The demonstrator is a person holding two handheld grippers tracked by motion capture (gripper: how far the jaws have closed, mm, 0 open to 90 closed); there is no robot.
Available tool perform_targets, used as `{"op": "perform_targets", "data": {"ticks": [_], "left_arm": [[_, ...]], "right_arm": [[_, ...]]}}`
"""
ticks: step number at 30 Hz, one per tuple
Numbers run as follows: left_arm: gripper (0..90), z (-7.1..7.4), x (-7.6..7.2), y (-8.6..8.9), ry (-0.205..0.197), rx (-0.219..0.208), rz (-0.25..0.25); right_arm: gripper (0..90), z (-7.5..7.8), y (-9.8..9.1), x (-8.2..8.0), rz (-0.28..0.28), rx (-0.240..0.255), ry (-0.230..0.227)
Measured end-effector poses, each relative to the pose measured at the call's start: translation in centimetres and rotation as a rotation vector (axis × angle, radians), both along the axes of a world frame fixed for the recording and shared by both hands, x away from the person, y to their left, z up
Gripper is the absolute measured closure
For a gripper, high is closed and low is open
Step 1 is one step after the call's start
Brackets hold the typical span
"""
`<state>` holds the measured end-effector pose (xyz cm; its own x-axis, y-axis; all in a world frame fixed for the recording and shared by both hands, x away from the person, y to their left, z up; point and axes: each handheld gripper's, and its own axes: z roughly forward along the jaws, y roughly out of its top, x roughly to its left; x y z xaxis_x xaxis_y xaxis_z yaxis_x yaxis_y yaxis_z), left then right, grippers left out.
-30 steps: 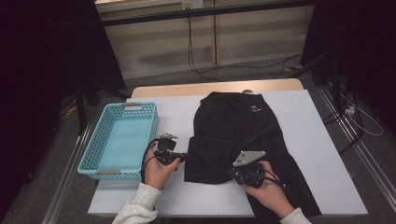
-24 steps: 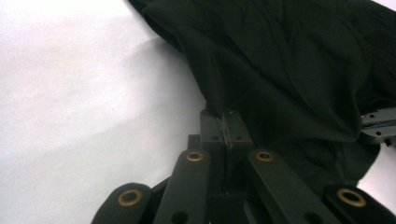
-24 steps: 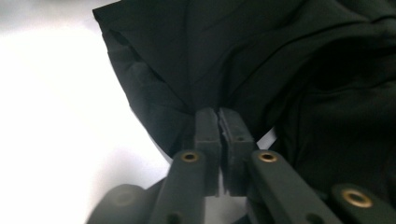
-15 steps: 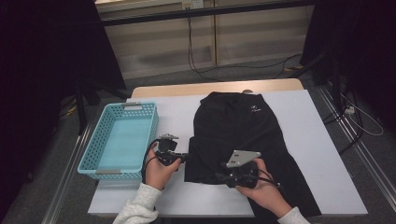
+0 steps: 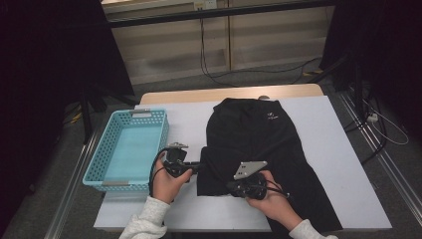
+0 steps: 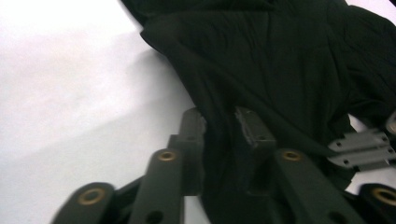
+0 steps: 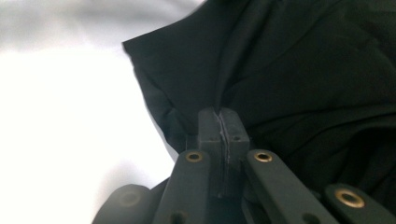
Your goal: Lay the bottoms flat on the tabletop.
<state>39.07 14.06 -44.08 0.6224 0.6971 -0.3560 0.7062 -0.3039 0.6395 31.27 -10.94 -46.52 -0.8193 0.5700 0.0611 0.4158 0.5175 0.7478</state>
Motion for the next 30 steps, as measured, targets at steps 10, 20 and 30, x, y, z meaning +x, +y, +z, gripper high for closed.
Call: {"op": "perform_targets", "data": {"ticks": [10, 20, 30], "left_arm": [[50.8, 0.1, 0.0, 0.0, -0.015, -0.014, 0.022], [40.1, 0.5, 0.0, 0.4, -0.044, -0.016, 0.039], [31.3, 0.7, -0.1, 0.4, -0.07, 0.002, 0.046]], "right_arm": [[63.1, 0.4, 0.7, -1.4, 0.066, -0.016, -0.005], [49.0, -0.3, 1.3, -0.1, 0.0, -0.026, -0.049], [88.7, -0.3, 0.5, 0.5, -0.046, -0.008, -0.047]]}}
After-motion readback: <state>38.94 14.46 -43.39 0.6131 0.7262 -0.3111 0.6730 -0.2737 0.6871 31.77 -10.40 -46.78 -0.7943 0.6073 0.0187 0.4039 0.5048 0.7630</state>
